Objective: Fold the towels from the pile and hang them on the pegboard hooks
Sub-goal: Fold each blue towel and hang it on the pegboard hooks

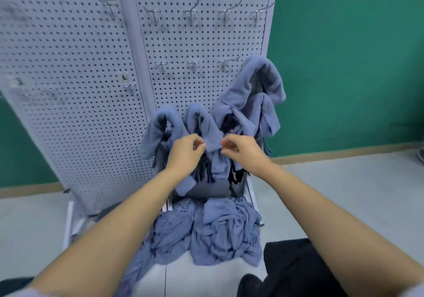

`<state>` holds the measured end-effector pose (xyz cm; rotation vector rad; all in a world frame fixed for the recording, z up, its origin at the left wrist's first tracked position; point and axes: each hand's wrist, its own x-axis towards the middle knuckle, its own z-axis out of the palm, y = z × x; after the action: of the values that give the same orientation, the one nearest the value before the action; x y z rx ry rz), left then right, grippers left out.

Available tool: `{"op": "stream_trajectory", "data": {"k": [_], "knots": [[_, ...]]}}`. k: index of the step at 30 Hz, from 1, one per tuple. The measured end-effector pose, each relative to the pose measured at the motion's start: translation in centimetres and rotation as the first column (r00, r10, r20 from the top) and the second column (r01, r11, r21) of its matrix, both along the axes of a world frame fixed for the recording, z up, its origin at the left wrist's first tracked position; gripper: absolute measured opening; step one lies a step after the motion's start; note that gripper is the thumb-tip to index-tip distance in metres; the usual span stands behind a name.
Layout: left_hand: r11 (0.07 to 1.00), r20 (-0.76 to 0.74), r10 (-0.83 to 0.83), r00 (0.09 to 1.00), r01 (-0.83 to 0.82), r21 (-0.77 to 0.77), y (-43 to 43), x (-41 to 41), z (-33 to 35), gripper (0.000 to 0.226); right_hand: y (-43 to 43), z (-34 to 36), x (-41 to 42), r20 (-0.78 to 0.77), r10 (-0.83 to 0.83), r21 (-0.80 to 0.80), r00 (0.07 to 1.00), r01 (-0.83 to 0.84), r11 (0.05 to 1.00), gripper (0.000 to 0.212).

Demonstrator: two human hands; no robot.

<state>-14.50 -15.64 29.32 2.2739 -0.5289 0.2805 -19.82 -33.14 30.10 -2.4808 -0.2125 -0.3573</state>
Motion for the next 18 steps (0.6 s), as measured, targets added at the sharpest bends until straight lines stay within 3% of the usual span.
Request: {"op": "stream_trajectory", "data": {"k": [9, 18], "knots": [[0.978, -0.346, 0.194, 0.918, -0.155, 0.137, 11.4, -1.7, -15.0, 0.013, 9.2, -15.5, -0.5, -0.364, 0.051, 0.010, 0.930, -0.050, 0.999, 0.020], [0.971, -0.561, 0.234, 0.794, -0.163, 0.174, 13.8, 0.9, -27.4, 0.030, 11.1, -27.1, 3.0, -0.581, -0.015, 0.012, 0.814, 0.027, 1.000, 0.020]]}}
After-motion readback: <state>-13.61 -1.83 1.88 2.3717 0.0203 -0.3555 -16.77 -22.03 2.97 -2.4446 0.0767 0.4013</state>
